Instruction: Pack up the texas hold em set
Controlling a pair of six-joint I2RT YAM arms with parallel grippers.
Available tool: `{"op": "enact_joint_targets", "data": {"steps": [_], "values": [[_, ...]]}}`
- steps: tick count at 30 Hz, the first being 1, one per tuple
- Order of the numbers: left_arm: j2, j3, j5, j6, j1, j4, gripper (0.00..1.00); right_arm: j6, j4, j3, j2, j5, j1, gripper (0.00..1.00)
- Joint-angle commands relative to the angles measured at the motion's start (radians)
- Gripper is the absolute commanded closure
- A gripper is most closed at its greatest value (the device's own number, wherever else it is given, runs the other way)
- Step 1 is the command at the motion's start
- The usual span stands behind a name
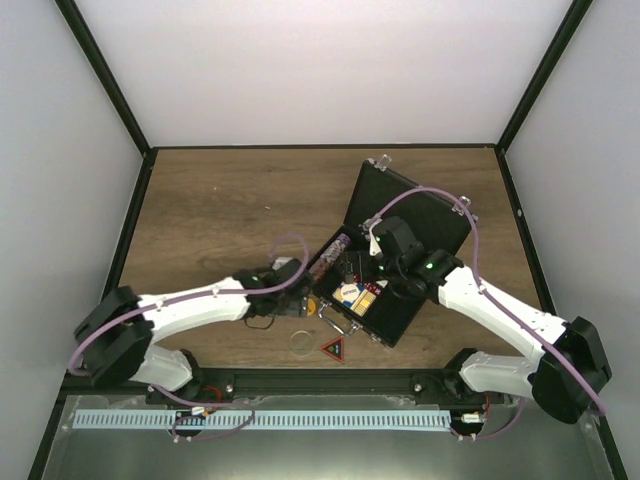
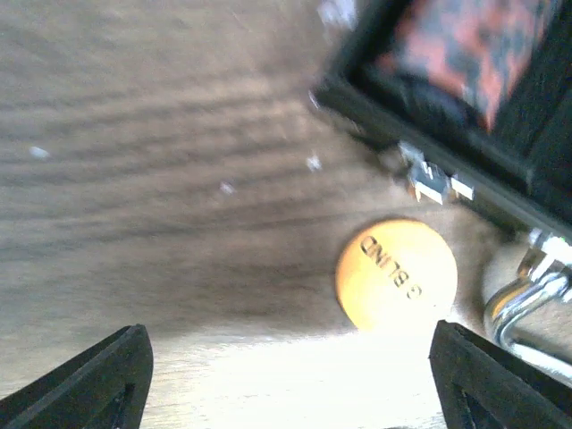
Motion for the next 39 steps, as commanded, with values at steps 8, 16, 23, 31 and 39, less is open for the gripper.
{"op": "enact_joint_targets", "data": {"steps": [8, 16, 23, 31, 39], "values": [[-0.257, 0.124, 0.067, 0.351, 0.507, -0.034, 0.0, 0.104, -0.104, 0.13, 0.124, 0.1, 0.256, 0.06], [-0.313, 0.136, 0.168, 0.44, 0.84, 0.13, 0.0, 0.182, -0.155, 0.256, 0.39, 0.182, 0.428, 0.14], [-0.347, 0.105, 0.041, 0.519, 0.895, 0.178, 0.05, 0.169, -0.178, 0.333, 0.558, 0.226, 0.449, 0.22], [-0.398, 0.062, 0.055, 0.57, 0.895, 0.216, 0.09, 0.151, -0.205, 0.418, 0.675, 0.268, 0.449, 0.25], [-0.407, 0.057, 0.059, 0.575, 0.895, 0.213, 0.11, 0.156, -0.268, 0.494, 0.778, 0.325, 0.449, 0.25]]}}
